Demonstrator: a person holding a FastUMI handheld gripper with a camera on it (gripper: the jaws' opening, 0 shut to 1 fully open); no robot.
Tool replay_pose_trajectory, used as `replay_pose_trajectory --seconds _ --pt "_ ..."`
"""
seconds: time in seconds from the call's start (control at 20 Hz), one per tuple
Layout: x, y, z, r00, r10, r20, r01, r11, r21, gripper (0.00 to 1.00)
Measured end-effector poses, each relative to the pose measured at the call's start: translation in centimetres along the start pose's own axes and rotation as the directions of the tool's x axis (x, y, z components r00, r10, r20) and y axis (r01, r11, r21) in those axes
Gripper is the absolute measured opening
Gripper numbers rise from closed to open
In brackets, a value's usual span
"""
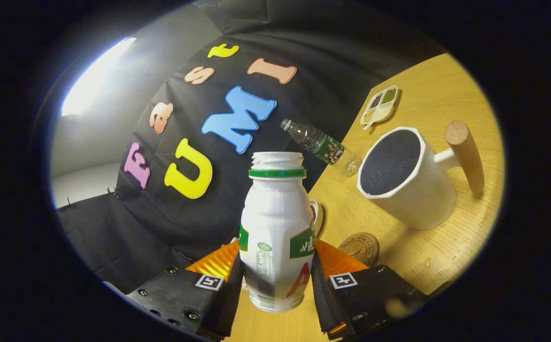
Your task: Take the bottle from table, then pour the juice into the cup, finally place the bottle on the coaster
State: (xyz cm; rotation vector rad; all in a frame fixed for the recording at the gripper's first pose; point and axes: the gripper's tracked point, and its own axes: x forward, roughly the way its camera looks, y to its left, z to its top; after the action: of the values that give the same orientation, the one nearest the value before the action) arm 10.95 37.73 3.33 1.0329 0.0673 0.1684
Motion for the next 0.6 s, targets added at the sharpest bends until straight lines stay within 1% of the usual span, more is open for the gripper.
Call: replay_pose_trajectory --seconds 0.15,0.4,0.6 --pt "0.18 0.08 0.03 1.000 0.010 0.008 -0.010 0.998 0.064 0.66" --pt "0.27 -0.06 0.13 1.000 -0.001 0.012 0.000 0.993 0.117 0.66" --pt "0.41 0.28 0.25 0.999 0.020 0.031 -0.026 0.980 0.197 0.66"
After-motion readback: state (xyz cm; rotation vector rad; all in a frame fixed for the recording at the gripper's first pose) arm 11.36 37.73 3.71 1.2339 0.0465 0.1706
